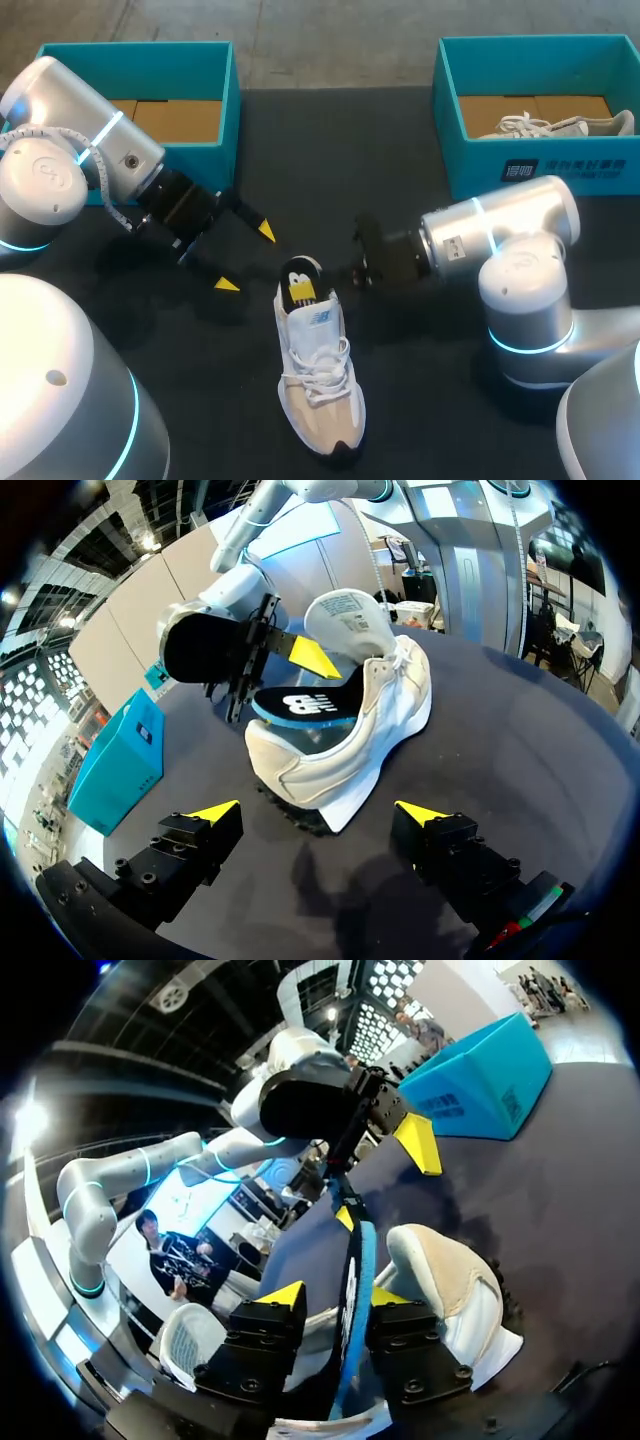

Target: Take the shoe out of the shoebox, open the shoe tongue, remove and reinsert the insole, then place the shoe into the shoebox

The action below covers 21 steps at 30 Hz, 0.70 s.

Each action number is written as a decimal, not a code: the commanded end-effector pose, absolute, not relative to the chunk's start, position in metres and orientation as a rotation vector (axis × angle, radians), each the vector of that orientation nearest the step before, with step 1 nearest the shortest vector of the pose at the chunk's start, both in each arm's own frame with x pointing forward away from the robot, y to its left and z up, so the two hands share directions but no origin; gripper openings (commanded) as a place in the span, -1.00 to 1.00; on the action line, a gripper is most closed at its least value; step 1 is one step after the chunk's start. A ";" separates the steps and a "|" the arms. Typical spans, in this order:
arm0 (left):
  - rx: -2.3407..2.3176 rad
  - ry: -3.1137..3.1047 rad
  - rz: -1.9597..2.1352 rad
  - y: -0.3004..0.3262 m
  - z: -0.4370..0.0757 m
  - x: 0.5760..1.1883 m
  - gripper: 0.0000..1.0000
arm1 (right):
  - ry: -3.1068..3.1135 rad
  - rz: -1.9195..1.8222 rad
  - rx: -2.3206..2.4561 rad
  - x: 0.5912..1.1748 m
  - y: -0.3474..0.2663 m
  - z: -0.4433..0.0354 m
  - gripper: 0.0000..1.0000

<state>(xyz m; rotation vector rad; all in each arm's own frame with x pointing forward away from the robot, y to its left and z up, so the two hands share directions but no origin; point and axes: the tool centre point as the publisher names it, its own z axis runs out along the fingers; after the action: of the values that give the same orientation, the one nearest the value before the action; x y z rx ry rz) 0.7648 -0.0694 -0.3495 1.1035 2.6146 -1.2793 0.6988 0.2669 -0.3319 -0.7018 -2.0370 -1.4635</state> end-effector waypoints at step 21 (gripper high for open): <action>1.105 2.615 -1.277 -0.069 -0.350 0.765 1.00 | -2.022 -1.399 -0.719 0.697 0.269 -0.344 -1.00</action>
<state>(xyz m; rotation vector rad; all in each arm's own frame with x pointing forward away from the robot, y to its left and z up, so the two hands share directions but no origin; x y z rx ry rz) 0.7648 -0.0694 -0.3495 1.1035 2.6146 -1.2793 0.6981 0.2673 -0.3427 -0.7164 -2.0172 -1.4063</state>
